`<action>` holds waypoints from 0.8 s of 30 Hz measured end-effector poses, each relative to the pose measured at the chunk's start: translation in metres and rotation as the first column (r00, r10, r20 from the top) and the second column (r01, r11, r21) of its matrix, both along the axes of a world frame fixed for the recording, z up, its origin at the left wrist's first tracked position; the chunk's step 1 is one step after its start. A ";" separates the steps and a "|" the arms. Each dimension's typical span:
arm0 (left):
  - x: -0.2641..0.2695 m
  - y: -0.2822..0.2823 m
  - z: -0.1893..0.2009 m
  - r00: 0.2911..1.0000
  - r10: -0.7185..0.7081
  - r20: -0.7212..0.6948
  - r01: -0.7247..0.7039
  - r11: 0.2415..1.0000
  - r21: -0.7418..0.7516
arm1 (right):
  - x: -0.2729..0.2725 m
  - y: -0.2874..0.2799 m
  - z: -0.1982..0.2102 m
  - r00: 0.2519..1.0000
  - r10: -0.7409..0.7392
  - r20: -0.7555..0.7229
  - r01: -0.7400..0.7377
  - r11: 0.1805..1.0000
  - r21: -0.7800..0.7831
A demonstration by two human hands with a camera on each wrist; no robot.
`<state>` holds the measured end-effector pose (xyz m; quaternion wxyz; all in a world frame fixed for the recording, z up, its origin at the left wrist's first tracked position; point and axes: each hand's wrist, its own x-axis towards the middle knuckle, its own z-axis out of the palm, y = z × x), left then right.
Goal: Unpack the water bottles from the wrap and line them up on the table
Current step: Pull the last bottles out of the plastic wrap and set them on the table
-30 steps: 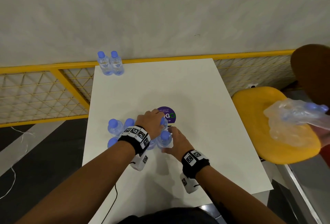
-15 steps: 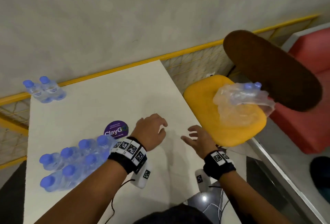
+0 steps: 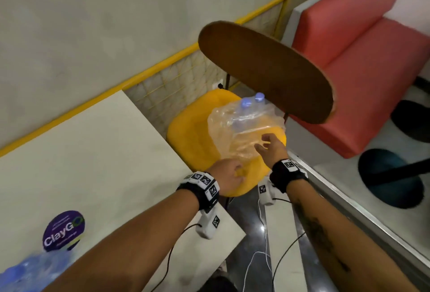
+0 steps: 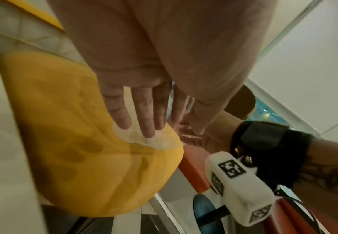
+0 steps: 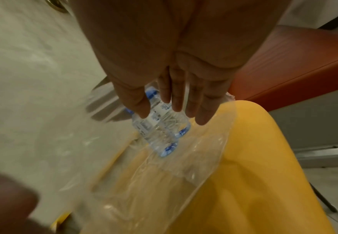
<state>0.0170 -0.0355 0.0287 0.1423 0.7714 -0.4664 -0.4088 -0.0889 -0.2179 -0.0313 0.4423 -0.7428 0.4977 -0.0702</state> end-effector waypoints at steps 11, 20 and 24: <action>0.044 -0.126 -0.044 0.976 0.196 0.098 -0.206 0.974 0.100 | 0.052 -0.076 -0.037 0.981 0.040 -0.189 -0.021 0.994 0.105; 0.085 -0.147 -0.071 0.933 0.358 -0.027 -0.342 0.911 0.231 | 0.052 -0.094 -0.058 0.871 0.162 -0.464 -0.039 0.964 0.262; 0.101 -0.160 -0.102 0.889 0.457 -0.032 -0.430 0.857 0.284 | 0.059 -0.110 -0.070 0.911 0.102 -0.400 0.015 0.960 0.280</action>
